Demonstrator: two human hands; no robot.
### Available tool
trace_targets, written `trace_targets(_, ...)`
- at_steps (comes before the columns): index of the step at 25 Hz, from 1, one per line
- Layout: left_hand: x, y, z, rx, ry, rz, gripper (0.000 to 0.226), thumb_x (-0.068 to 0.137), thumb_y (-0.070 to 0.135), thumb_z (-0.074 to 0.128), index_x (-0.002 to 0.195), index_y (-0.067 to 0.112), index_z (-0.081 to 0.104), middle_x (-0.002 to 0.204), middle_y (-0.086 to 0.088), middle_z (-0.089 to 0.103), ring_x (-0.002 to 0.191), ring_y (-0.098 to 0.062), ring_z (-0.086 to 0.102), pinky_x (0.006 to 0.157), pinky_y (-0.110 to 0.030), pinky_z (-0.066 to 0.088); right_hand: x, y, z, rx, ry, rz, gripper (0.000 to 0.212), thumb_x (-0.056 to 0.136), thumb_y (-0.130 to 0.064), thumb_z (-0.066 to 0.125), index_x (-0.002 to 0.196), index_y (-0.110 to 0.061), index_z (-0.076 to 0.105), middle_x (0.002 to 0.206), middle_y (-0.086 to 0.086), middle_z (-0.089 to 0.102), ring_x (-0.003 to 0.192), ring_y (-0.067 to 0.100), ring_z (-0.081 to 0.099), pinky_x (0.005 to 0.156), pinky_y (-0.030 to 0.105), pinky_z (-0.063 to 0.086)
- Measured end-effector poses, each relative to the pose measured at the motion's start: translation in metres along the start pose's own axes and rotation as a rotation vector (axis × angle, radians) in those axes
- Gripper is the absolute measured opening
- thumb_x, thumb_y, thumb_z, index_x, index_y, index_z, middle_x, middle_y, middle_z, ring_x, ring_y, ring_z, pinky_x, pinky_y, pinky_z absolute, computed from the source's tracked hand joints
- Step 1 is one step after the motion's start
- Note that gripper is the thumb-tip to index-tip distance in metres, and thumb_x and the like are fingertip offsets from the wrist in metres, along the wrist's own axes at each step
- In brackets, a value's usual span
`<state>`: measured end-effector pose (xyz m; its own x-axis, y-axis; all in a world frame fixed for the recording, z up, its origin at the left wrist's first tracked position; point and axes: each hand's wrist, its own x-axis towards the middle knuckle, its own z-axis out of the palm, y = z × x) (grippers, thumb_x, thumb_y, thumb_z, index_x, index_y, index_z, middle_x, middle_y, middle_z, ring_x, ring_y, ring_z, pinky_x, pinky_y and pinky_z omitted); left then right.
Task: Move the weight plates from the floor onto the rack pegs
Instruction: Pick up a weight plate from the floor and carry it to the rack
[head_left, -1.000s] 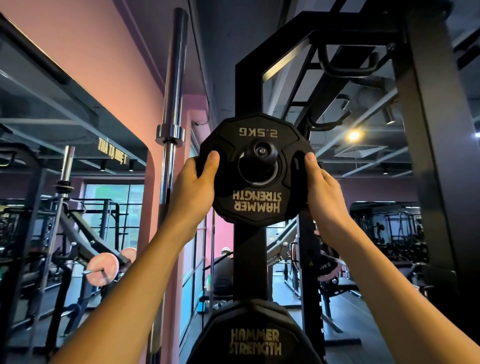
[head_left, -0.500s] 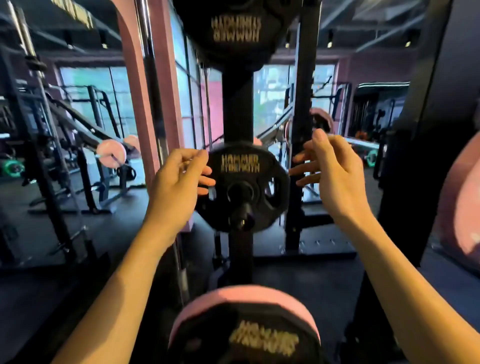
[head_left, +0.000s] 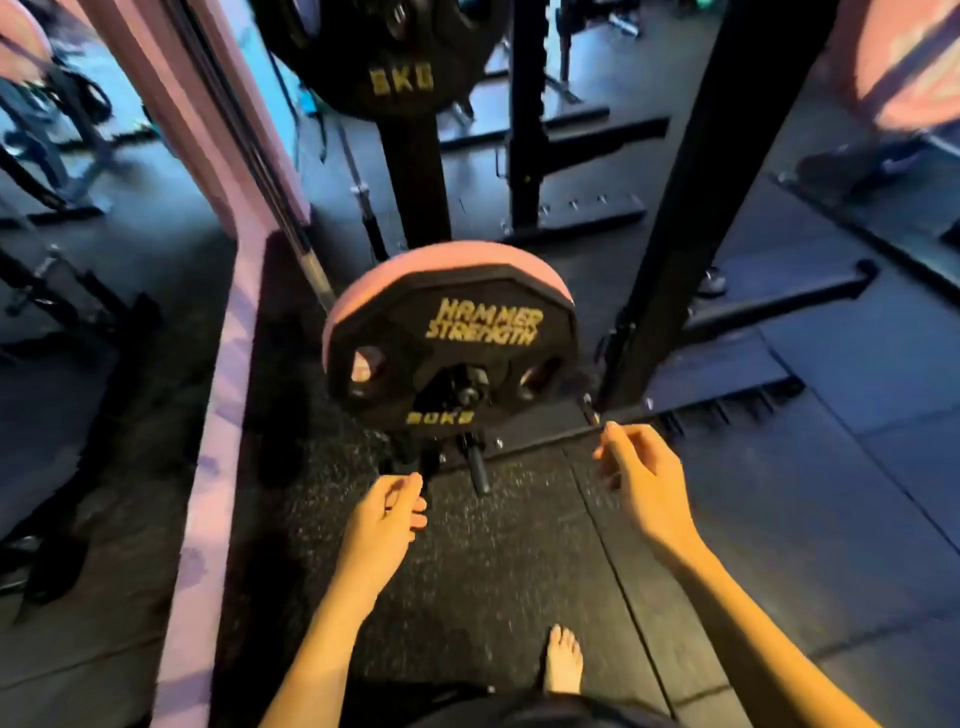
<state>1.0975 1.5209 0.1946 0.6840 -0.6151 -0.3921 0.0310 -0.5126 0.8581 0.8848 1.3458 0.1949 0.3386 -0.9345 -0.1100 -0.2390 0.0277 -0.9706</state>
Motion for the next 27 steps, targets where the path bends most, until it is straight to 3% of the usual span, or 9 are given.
trace_targets(3, -0.003, -0.081, -0.001, 0.193, -0.162, -0.246, 0.025, 0.098, 0.041, 0.051, 0.101, 0.019, 0.062, 0.094, -0.002, 0.067, 0.085, -0.018, 0.067, 0.077, -0.036, 0.052, -0.051, 0.071, -0.010, -0.052, 0.022, 0.313, 0.027, 0.097, -0.032, 0.055, 0.077, -0.014, 0.059, 0.076, 0.011, 0.068, 0.060, 0.020, 0.060, 0.056, 0.033, 0.045)
trace_targets(6, -0.004, -0.156, 0.005, 0.367, -0.338, -0.448, 0.033, 0.095, 0.044, 0.055, 0.103, 0.012, 0.060, 0.085, -0.003, 0.064, 0.067, -0.018, 0.059, 0.058, -0.030, 0.043, -0.108, 0.129, -0.025, -0.102, -0.003, 0.614, 0.023, 0.098, -0.025, 0.054, 0.087, -0.005, 0.058, 0.078, 0.014, 0.066, 0.056, 0.019, 0.058, 0.046, 0.023, 0.041)
trace_targets(10, -0.022, -0.191, 0.031, 0.701, -0.612, -0.540, 0.026, 0.098, 0.039, 0.051, 0.096, 0.013, 0.054, 0.079, -0.003, 0.053, 0.059, -0.016, 0.046, 0.054, -0.024, 0.034, -0.203, 0.189, -0.059, -0.106, 0.117, 0.935, 0.021, 0.099, -0.019, 0.051, 0.084, -0.005, 0.056, 0.069, 0.011, 0.061, 0.051, 0.022, 0.053, 0.042, 0.020, 0.038)
trace_targets(12, -0.031, -0.190, 0.052, 0.902, -0.743, -0.496, 0.024, 0.100, 0.036, 0.047, 0.090, 0.014, 0.049, 0.077, -0.004, 0.050, 0.057, -0.017, 0.043, 0.054, -0.024, 0.033, -0.258, 0.214, -0.076, -0.090, 0.188, 1.061, 0.025, 0.099, -0.018, 0.049, 0.076, -0.008, 0.052, 0.065, 0.011, 0.056, 0.048, 0.022, 0.050, 0.040, 0.019, 0.037)
trace_targets(15, -0.036, -0.183, 0.094, 1.200, -0.922, -0.288, 0.027, 0.100, 0.032, 0.045, 0.082, 0.012, 0.046, 0.077, -0.008, 0.051, 0.055, -0.019, 0.043, 0.050, -0.024, 0.031, -0.327, 0.240, -0.098, 0.033, 0.324, 1.174, 0.028, 0.098, -0.017, 0.052, 0.072, -0.011, 0.042, 0.058, 0.012, 0.047, 0.042, 0.018, 0.043, 0.041, 0.018, 0.032)
trace_targets(20, -0.063, -0.152, 0.208, 1.431, -1.094, 0.001, 0.033, 0.100, 0.030, 0.046, 0.071, 0.014, 0.047, 0.076, -0.011, 0.055, 0.063, -0.023, 0.052, 0.050, -0.026, 0.034, -0.409, 0.270, -0.147, 0.095, 0.546, 1.298, 0.031, 0.093, -0.014, 0.059, 0.064, -0.008, 0.050, 0.056, 0.012, 0.053, 0.048, 0.023, 0.051, 0.044, 0.023, 0.039)
trace_targets(24, -0.103, -0.127, 0.319, 1.452, -1.117, 0.104, 0.032, 0.100, 0.027, 0.047, 0.070, 0.016, 0.046, 0.072, -0.010, 0.052, 0.063, -0.021, 0.050, 0.058, -0.028, 0.035, -0.445, 0.295, -0.209, 0.170, 0.613, 1.311, 0.032, 0.092, -0.016, 0.061, 0.061, -0.010, 0.053, 0.060, 0.008, 0.058, 0.060, 0.022, 0.053, 0.063, 0.031, 0.041)
trace_targets(27, -0.150, -0.112, 0.402, 1.363, -1.101, 0.085, 0.029, 0.100, 0.025, 0.046, 0.074, 0.015, 0.048, 0.065, -0.007, 0.051, 0.054, -0.018, 0.047, 0.055, -0.026, 0.034, -0.467, 0.312, -0.270, 0.238, 0.659, 1.303, 0.030, 0.093, -0.018, 0.061, 0.064, -0.011, 0.055, 0.062, 0.007, 0.060, 0.064, 0.022, 0.056, 0.068, 0.034, 0.043)
